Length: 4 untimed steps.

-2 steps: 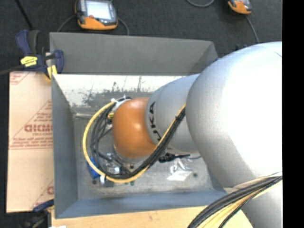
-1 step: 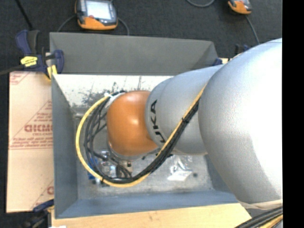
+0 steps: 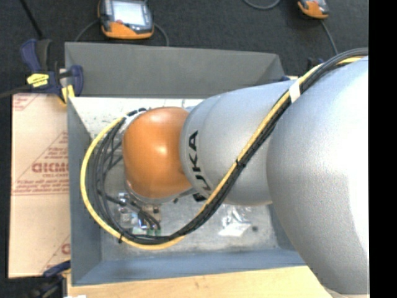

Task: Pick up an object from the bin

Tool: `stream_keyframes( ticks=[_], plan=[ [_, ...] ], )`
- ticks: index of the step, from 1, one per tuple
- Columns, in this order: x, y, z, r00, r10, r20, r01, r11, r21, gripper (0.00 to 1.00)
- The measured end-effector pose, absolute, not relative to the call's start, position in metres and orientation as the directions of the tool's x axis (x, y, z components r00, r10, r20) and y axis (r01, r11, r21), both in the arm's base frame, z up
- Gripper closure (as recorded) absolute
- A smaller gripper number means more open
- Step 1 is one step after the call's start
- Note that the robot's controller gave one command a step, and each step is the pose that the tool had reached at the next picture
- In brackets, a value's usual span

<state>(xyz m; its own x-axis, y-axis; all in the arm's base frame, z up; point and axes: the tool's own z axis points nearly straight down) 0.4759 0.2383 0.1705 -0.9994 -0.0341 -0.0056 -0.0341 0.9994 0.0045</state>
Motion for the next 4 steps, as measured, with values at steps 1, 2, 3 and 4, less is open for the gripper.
stream_keyframes(
  ticks=[1,2,3,4],
  plan=[
    [0.516,0.21,0.165,-1.0,0.024,-0.005,0.024,1.0,0.001,1.0],
    [0.514,0.211,0.165,-1.0,0.022,-0.003,0.022,1.0,0.001,0.0],
    [0.518,0.204,0.066,-1.0,0.02,0.003,0.02,1.0,-0.003,0.0],
    [0.519,0.205,0.07,-1.0,0.022,-0.002,0.022,1.0,0.001,1.0]
  ],
)
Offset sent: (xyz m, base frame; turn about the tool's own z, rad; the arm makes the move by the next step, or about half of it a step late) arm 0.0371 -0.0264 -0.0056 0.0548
